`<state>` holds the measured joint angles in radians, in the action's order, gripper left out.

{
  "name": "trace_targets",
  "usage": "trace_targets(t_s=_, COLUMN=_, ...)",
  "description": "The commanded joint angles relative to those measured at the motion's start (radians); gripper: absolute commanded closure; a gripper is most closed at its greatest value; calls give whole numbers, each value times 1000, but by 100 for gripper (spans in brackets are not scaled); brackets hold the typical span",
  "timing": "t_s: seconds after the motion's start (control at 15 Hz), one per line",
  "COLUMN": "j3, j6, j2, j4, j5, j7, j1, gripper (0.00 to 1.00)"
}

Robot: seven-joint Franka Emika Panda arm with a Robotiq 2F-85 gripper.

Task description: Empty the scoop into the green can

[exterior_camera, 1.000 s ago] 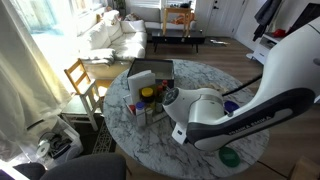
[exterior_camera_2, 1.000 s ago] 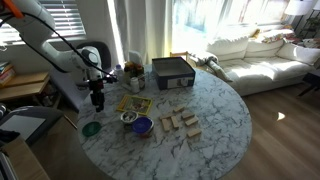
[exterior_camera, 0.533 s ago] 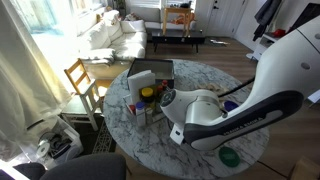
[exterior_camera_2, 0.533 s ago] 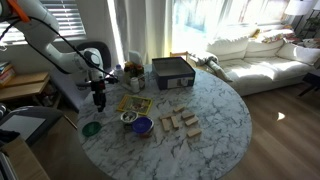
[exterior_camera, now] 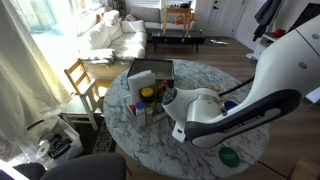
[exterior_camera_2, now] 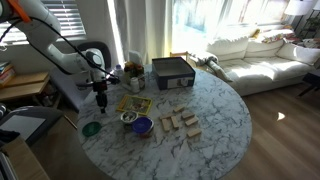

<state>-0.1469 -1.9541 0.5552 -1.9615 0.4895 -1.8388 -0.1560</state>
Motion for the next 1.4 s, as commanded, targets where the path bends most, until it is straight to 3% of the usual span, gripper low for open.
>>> trace_targets(t_s=0.0, j3=0, j6=5, j2=20, j4=11, j5=23, j7=-40, j1=7, gripper=57)
trace_targets(t_s=0.07, j3=1, j6=5, j2=19, j4=10, j5=23, j7=-43, j1=7, gripper=57)
trace_targets(t_s=0.2, j3=-1, j6=4, j2=16, j4=9, j5=22, j7=-50, j1=7, gripper=68)
trace_targets(t_s=0.27, j3=0, j6=4, j2=13, j4=7, j5=22, j7=-50, j1=7, gripper=65)
trace_targets(t_s=0.47, j3=0, j6=5, j2=11, j4=7, j5=20, j7=-54, j1=6, gripper=88)
trace_targets(t_s=0.53, j3=0, j6=7, j2=8, j4=5, j5=20, j7=-56, j1=7, gripper=99)
trace_targets(t_s=0.73, j3=1, j6=14, j2=-2, j4=1, j5=23, j7=-61, j1=7, gripper=96)
trace_targets(t_s=0.87, j3=1, j6=20, j2=-10, j4=-4, j5=24, j7=-67, j1=8, gripper=100)
trace_targets(t_s=1.07, j3=2, j6=43, j2=-32, j4=-10, j5=29, j7=-86, j1=10, gripper=98)
trace_targets(t_s=1.33, j3=3, j6=106, j2=-115, j4=-30, j5=35, j7=-135, j1=21, gripper=98)
